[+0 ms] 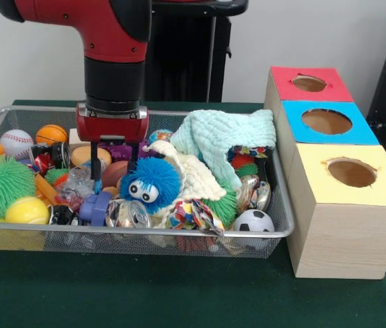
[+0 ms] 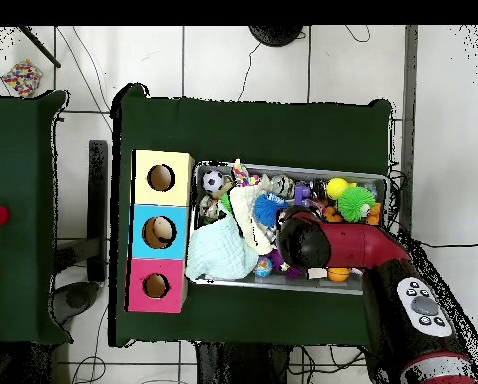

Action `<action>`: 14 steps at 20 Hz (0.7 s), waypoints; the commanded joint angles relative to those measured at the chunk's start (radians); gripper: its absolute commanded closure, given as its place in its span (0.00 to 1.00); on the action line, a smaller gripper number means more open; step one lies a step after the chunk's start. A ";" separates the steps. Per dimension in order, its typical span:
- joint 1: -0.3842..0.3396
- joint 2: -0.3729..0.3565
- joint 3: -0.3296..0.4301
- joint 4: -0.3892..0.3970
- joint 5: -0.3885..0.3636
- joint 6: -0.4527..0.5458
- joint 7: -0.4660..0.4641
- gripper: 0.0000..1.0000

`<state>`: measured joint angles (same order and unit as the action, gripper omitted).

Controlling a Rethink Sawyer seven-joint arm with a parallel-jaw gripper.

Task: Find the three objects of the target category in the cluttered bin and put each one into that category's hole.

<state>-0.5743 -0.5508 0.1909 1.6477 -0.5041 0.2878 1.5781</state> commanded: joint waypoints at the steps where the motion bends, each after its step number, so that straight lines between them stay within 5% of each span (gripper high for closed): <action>1: -0.031 0.055 0.076 0.066 -0.008 0.118 -0.024 0.00; 8: -0.015 -0.025 0.116 0.134 0.081 0.189 0.022 0.00; 14: -0.016 0.001 0.122 0.151 0.107 0.180 0.033 0.00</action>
<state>-0.5835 -0.5778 0.2104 1.7087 -0.4385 0.3546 1.5781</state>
